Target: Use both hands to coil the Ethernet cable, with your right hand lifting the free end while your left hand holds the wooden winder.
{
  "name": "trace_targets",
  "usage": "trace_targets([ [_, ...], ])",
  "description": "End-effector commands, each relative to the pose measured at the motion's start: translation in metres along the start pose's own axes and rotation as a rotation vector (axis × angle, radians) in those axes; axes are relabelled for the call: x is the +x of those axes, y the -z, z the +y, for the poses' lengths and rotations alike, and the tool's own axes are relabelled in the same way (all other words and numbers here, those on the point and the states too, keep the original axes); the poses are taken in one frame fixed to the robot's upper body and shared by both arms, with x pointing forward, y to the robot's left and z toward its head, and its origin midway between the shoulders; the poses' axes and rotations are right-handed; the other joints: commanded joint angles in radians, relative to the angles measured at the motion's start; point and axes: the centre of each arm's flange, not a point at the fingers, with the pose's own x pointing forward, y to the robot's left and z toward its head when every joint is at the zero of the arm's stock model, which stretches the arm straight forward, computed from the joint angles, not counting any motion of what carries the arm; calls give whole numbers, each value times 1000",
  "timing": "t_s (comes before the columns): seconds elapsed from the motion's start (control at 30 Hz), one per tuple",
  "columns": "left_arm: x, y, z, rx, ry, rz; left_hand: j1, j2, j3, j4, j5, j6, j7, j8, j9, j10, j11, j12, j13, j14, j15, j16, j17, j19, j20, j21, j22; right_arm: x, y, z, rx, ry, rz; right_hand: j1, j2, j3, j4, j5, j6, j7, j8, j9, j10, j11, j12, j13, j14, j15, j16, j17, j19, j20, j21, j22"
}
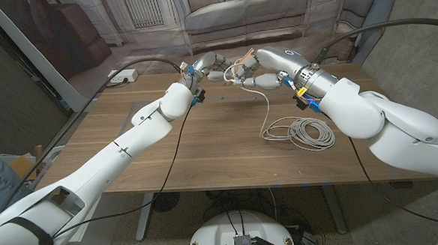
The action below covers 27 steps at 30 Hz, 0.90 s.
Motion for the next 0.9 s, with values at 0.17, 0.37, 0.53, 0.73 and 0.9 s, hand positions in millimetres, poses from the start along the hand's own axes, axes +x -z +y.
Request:
trace_targets([
  [0.17, -9, -18, -32, 112, 134, -76, 9, 56, 92, 15, 6, 178, -58, 5, 4, 127, -129, 5, 5, 93, -135, -1, 3, -11, -1, 3, 3, 62, -12, -22, -56, 6, -92, 11, 7, 8, 3, 1, 18, -14, 4, 3, 9, 1, 8, 5, 12, -110, 7, 1, -3, -119, -4, 1],
  [0.37, -24, -20, -37, 100, 130, -109, 9, 56, 93, 15, 7, 180, -60, 6, 4, 128, -132, 6, 5, 94, -136, 0, 4, -10, -2, 5, 3, 71, 8, -33, -26, 49, -34, 11, 7, 9, 3, 0, 17, -13, 4, 4, 8, 1, 9, 7, 11, -110, 6, 1, -3, -122, -4, 0],
  [0.53, -37, -19, -34, 76, 106, -128, 9, 55, 93, 14, 6, 180, -61, 6, 4, 128, -131, 6, 6, 95, -136, 0, 3, -10, -3, 6, 3, 75, 29, -36, -12, 70, 23, 11, 6, 10, 3, 0, 16, -13, 4, 4, 5, 1, 8, 10, 12, -111, 6, 2, -2, -122, -4, 0],
  [0.73, -58, -19, -25, 52, 57, -148, 10, 54, 94, 14, 7, 181, -60, 6, 4, 128, -131, 6, 6, 95, -138, 0, 3, -10, -3, 7, 3, 83, 62, -37, 45, 81, 114, 12, 7, 12, 3, 0, 16, -13, 5, 4, 5, 1, 9, 13, 15, -110, 7, 2, -1, -122, -4, -1],
  [0.9, -68, -22, -19, 49, 35, -168, 9, 54, 95, 14, 7, 180, -60, 6, 4, 128, -130, 6, 6, 96, -138, 1, 4, -11, -3, 8, 3, 94, 80, -32, 59, 63, 171, 12, 7, 13, 4, 0, 16, -13, 5, 4, 5, 1, 9, 13, 18, -111, 7, 3, 1, -121, -3, -1],
])
